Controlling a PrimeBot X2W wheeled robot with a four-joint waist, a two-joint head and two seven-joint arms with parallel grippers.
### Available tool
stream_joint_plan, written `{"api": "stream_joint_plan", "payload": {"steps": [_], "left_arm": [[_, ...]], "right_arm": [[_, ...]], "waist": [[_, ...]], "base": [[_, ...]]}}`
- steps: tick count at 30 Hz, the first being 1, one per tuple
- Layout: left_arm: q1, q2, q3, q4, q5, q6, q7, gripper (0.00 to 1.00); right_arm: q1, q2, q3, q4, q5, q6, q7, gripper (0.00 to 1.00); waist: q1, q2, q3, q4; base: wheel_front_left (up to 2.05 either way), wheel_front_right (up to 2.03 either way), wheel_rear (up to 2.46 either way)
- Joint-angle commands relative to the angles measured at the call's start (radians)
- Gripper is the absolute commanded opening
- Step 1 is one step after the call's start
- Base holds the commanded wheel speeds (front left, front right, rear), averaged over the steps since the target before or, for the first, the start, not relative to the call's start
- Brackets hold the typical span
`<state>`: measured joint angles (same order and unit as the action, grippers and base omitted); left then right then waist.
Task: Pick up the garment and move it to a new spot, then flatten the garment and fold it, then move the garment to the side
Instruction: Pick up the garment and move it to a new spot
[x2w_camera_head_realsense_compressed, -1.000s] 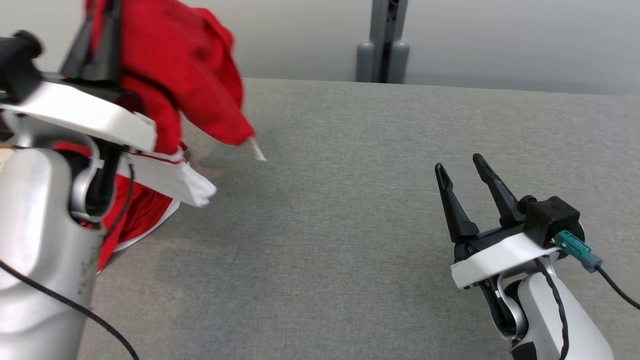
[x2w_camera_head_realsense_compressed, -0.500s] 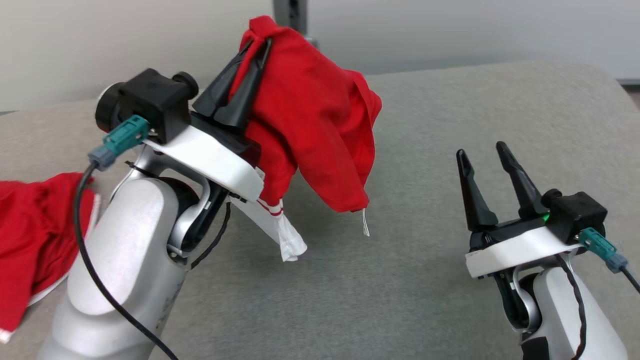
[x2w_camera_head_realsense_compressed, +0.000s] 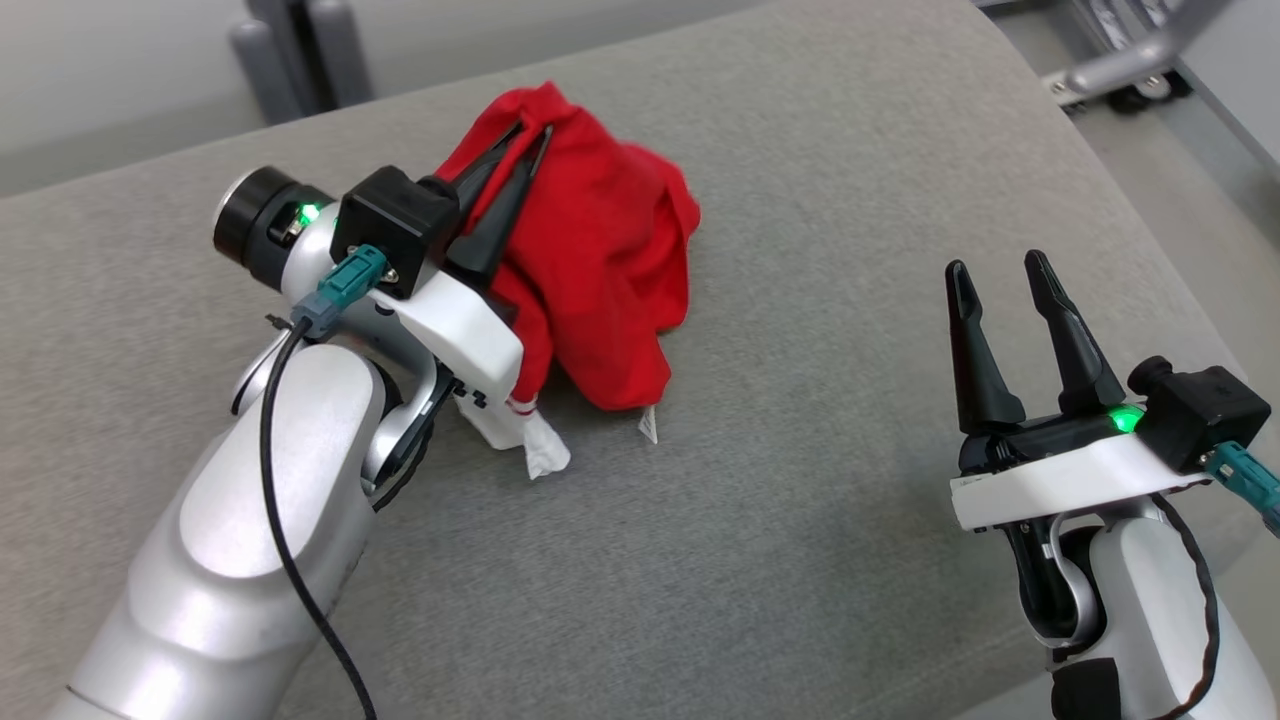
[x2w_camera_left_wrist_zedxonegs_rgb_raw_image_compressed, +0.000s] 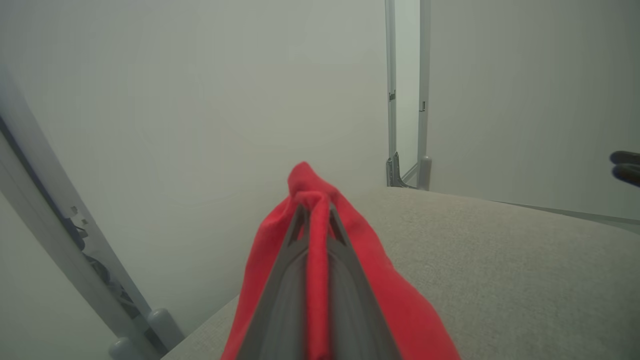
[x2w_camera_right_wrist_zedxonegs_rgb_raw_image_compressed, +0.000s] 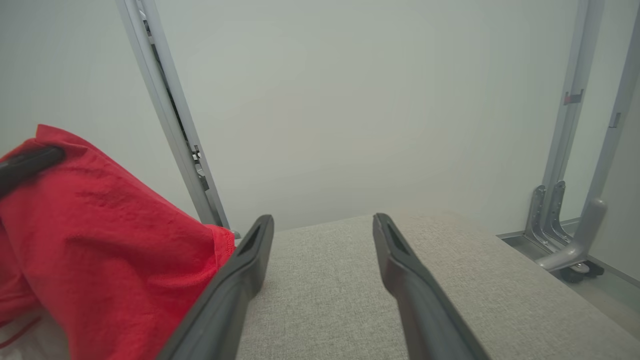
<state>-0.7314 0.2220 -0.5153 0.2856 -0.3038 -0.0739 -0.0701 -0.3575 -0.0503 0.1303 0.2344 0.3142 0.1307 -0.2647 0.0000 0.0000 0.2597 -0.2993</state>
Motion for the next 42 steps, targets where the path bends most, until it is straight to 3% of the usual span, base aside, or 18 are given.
{"api": "stream_joint_plan", "payload": {"steps": [1, 5, 6, 7, 8, 12, 18, 24, 31, 42], "left_arm": [[-0.023, 0.008, -0.007, 0.039, 0.014, -0.001, -0.017, 0.0], [-0.016, -0.006, -0.042, 0.185, 0.034, -0.006, -0.045, 0.0], [-0.016, -0.012, -0.049, 0.217, 0.039, -0.005, -0.051, 0.1], [-0.018, -0.016, -0.058, 0.248, 0.047, -0.006, -0.062, 0.6], [-0.02, -0.025, -0.065, 0.276, 0.049, -0.007, -0.074, 1.0], [-0.038, -0.068, -0.065, 0.36, 0.028, -0.006, -0.138, 1.0], [-0.026, -0.1, -0.025, 0.342, -0.01, 0.005, -0.188, 1.0], [0.063, -0.08, 0.079, 0.213, -0.039, 0.061, -0.193, 1.0], [0.286, -0.052, 0.207, 0.031, -0.033, 0.12, -0.194, 1.0], [0.598, -0.125, 0.375, -0.119, 0.004, 0.152, -0.194, 1.0]], "right_arm": [[0.002, -0.002, -0.002, -0.009, 0.013, 0.0, -0.002, 1.0], [0.005, -0.002, 0.001, -0.013, 0.027, 0.0, -0.002, 1.0], [0.006, -0.002, 0.001, -0.013, 0.029, 0.0, -0.003, 1.0], [0.007, -0.002, -0.001, -0.012, 0.028, 0.0, -0.002, 1.0], [0.007, -0.002, -0.004, -0.01, 0.026, 0.0, -0.002, 1.0], [0.01, -0.002, -0.01, -0.005, 0.003, 0.0, -0.003, 1.0], [0.018, -0.004, -0.023, 0.012, -0.045, 0.0, -0.003, 1.0], [0.041, -0.004, -0.021, 0.028, -0.063, 0.0, -0.003, 1.0], [0.07, -0.018, -0.001, 0.029, -0.073, 0.0, -0.003, 1.0], [0.105, -0.034, 0.023, 0.048, -0.063, 0.0, -0.003, 1.0]], "waist": [[0.0, 0.0, 0.053, -0.067], [0.0, 0.0, 0.064, -0.088], [0.0, 0.0, 0.065, -0.089], [0.0, 0.0, 0.064, -0.088], [0.0, 0.0, 0.062, -0.084], [0.0, 0.0, 0.034, -0.035], [0.0, 0.0, -0.035, 0.064], [0.0, 0.0, -0.116, 0.154], [0.0, 0.0, -0.167, 0.226], [0.0, 0.0, -0.204, 0.274]], "base": [[0.0, 0.0, 0.0], [0.0, 0.0, 0.0], [0.0, 0.0, 0.0], [0.0, 0.0, 0.0], [0.0, 0.0, 0.0], [0.0, 0.0, 0.0], [0.0, 0.0, 0.0], [0.0, 0.0, 0.0], [0.0, 0.0, 0.0], [0.0, 0.0, 0.0]]}}
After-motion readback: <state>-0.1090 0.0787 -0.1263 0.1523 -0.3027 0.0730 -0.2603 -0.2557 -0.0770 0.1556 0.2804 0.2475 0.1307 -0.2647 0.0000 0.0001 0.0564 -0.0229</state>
